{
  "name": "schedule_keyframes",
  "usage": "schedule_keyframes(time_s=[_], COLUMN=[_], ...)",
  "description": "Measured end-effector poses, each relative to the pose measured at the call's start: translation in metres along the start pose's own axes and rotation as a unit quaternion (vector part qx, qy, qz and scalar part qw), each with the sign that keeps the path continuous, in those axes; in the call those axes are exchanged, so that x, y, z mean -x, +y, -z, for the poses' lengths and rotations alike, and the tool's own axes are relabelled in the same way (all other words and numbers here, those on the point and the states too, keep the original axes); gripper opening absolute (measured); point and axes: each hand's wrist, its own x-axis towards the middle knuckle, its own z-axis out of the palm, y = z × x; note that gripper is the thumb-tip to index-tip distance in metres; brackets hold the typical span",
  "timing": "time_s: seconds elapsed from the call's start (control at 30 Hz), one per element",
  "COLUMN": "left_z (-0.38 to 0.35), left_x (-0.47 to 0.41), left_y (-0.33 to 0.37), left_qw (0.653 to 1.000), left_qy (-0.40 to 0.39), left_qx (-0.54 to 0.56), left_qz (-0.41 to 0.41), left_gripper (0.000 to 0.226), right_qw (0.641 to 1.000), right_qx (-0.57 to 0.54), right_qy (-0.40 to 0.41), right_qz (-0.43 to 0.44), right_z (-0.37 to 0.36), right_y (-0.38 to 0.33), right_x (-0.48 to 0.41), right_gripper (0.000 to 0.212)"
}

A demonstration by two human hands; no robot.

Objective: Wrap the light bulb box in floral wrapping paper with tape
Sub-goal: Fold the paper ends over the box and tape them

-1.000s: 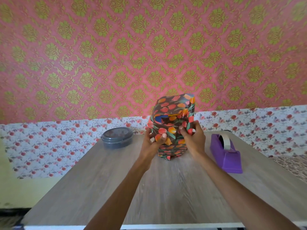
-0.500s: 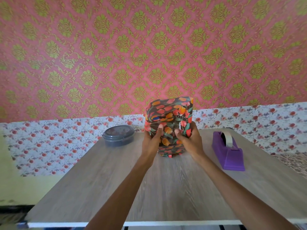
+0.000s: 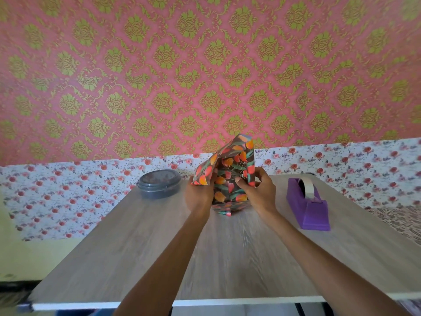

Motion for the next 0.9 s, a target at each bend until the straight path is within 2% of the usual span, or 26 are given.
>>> schedule_keyframes(time_s=[0.13, 0.3, 0.4, 0.47, 0.63, 0.73, 0.8, 0.9], left_z=[-0.003, -0.007, -0.008, -0.007, -0.003, -0.003, 0.001, 0.009], left_x=[0.003, 0.009, 0.014, 0.013, 0.014, 0.016, 0.021, 0.036], left_y=[-0.003, -0.002, -0.004, -0.007, -0.008, -0.003, 0.0, -0.003], left_qw=[0.999, 0.999, 0.999, 0.999, 0.999, 1.0, 0.996, 0.979], left_qy=[0.021, 0.026, 0.022, 0.021, 0.028, -0.016, -0.076, -0.174], left_qx=[-0.046, -0.046, -0.046, -0.042, -0.035, -0.012, 0.039, 0.11], left_qz=[-0.016, 0.001, -0.007, -0.012, -0.026, -0.019, -0.012, -0.007], left_gripper=[0.044, 0.047, 0.038, 0.037, 0.044, 0.049, 0.052, 0.044], right_qw=[1.0, 0.998, 0.995, 0.995, 1.0, 0.999, 0.997, 0.996], right_qx=[-0.007, 0.016, 0.047, 0.048, 0.001, 0.003, -0.01, -0.031], right_qy=[-0.024, 0.051, 0.084, 0.08, 0.015, 0.049, 0.073, 0.085], right_qz=[0.017, -0.013, -0.032, -0.03, 0.004, 0.007, -0.011, -0.018], right_z=[0.001, -0.001, -0.002, -0.003, 0.0, 0.001, 0.004, 0.012], right_y=[0.001, -0.004, -0.003, -0.002, -0.004, -0.003, -0.003, -0.003], right_x=[0.006, 0.005, 0.005, 0.007, 0.021, 0.025, 0.024, 0.02], right_gripper=[0.039, 0.031, 0.026, 0.032, 0.061, 0.064, 0.062, 0.064])
